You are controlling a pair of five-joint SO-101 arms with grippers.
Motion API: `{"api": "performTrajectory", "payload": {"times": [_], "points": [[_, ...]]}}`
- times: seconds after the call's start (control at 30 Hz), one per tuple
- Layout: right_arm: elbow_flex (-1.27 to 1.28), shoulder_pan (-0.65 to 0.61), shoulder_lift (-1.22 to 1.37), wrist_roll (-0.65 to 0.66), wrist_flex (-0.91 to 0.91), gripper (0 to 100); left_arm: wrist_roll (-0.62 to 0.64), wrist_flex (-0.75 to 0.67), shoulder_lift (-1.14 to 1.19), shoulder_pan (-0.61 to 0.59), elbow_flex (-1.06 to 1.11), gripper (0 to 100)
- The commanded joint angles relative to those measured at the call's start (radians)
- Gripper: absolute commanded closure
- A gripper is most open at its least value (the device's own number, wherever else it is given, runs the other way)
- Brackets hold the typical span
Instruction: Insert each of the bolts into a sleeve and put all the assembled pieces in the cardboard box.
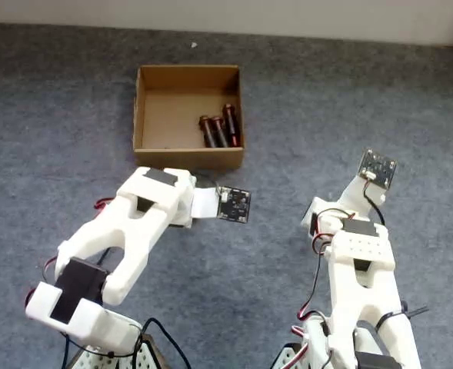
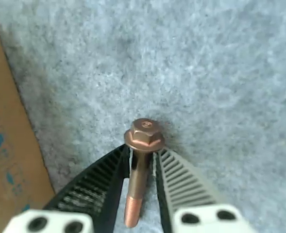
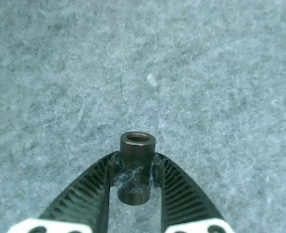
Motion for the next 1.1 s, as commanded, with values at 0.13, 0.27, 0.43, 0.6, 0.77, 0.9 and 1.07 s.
{"api": "performTrajectory", "payload": {"times": [0.13, 0.27, 0.43, 0.6, 0.77, 0.9, 1.07], "points": [[-0.008, 0.013, -0.027, 0.0, -0.024, 99.3, 0.002, -0.052, -0.033, 0.005, 0.01, 92], [-0.007, 0.013, -0.027, 0.0, -0.022, 99.3, 0.17, -0.052, -0.048, 0.012, 0.004, 92], [-0.005, 0.013, -0.036, 0.0, -0.018, 99.3, 0.313, -0.021, -0.219, 0.012, 0.035, 92], [-0.013, 0.01, -0.038, 0.0, 0.028, 99.3, 0.494, 0.0, -0.513, 0.012, 0.128, 91], [-0.018, 0.008, -0.039, 0.0, 0.053, 99.3, 0.743, -0.002, -0.786, 0.01, 0.232, 92], [-0.005, 0.005, -0.154, 0.0, 0.053, 99.3, 0.865, -0.002, -0.94, 0.01, 0.309, 91], [0.082, -0.05, -0.421, 0.002, 0.105, 99.3, 1.028, -0.002, -1.027, 0.01, 0.352, 91]]}}
